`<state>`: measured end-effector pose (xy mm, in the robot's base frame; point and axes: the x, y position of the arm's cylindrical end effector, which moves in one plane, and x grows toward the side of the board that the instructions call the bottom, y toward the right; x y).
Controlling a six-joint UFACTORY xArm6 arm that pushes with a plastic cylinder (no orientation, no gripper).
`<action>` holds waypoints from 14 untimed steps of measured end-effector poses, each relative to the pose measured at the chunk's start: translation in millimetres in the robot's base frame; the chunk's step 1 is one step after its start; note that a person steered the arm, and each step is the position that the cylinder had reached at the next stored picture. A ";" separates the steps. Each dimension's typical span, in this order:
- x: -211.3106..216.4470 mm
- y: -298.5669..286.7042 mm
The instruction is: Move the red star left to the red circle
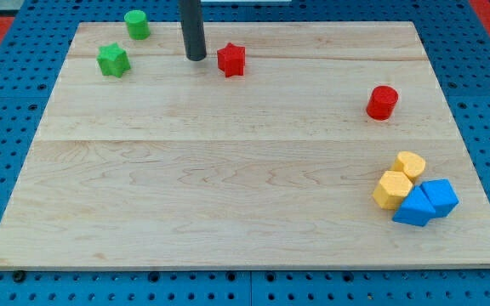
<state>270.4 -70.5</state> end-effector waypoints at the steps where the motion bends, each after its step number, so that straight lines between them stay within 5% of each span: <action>1: 9.8 47.9; 5: 77.9 226.0; 6: 71.1 197.6; 11: 62.0 -206.0; 12: 35.8 -212.0; 14: 17.1 -123.0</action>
<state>287.5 -193.5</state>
